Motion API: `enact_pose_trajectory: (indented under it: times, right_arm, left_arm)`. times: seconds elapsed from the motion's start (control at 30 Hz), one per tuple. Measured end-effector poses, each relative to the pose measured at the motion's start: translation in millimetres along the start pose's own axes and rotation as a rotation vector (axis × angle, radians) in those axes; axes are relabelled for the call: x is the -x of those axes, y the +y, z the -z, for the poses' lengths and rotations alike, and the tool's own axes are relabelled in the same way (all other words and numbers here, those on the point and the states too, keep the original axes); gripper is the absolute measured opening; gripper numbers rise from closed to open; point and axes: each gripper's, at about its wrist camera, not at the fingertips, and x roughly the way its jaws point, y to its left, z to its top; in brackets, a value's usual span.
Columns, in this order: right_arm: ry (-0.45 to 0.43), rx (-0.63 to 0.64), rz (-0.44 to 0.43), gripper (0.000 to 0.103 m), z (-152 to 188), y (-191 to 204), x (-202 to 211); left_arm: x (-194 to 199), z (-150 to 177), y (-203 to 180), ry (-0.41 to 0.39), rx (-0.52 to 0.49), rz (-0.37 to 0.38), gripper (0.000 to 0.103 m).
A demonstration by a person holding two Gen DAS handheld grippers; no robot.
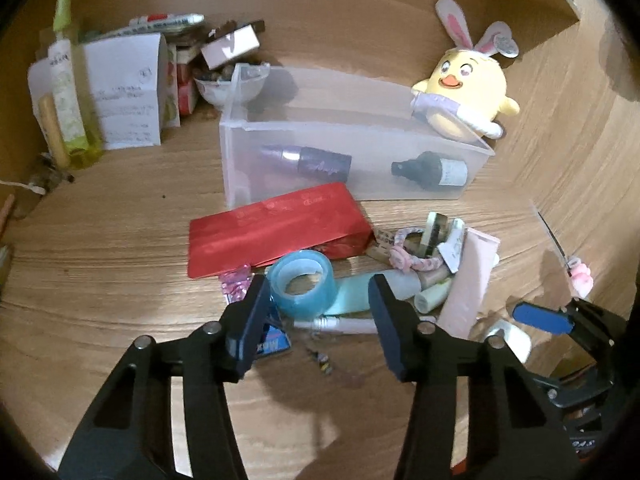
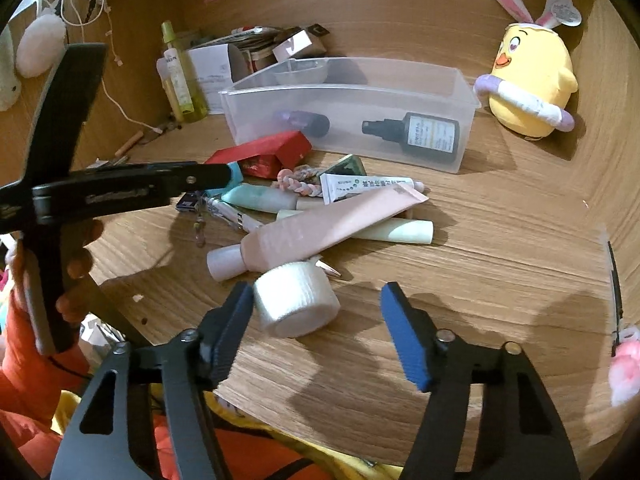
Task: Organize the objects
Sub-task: 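Grasp the blue tape roll with left tool while right tool grasps the white tape roll, then carry both tape rolls over the clear plastic bin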
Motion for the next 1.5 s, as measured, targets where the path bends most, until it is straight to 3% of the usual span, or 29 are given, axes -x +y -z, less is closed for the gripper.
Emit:
enact_pose_trajectory:
  times: [0.27, 0.33, 0.77, 1.13, 1.5]
  right_arm:
    - [0.013, 0.001, -0.008, 0.036, 0.8, -2.0, -3.5]
    - [0.009, -0.005, -0.009, 0.036, 1.0, -2.8, -2.6]
    - [-0.077, -0.04, 0.048, 0.036, -22.8, -23.4, 16.7]
    - [-0.203, -0.043, 0.087, 0.036, -84.3, -34.6, 32.0]
    - [-0.267, -0.019, 0.067, 0.036, -154.1, -32.6, 24.4]
  left_arm:
    - [-12.8, -6.0, 4.8, 0.012, 0.016, -0.025, 0.05]
    - [-16.8, -6.4, 2.8, 0.024, 0.011, -0.014, 0.04]
    - [5.3, -9.9, -17.7, -0.054, -0.048, -0.016, 0.04]
    - [38.7, -42.7, -18.7, -0.189, -0.027, 0.007, 0.04]
    - [54.4, -96.7, -17.8, -0.299, -0.038, -0.038, 0.04]
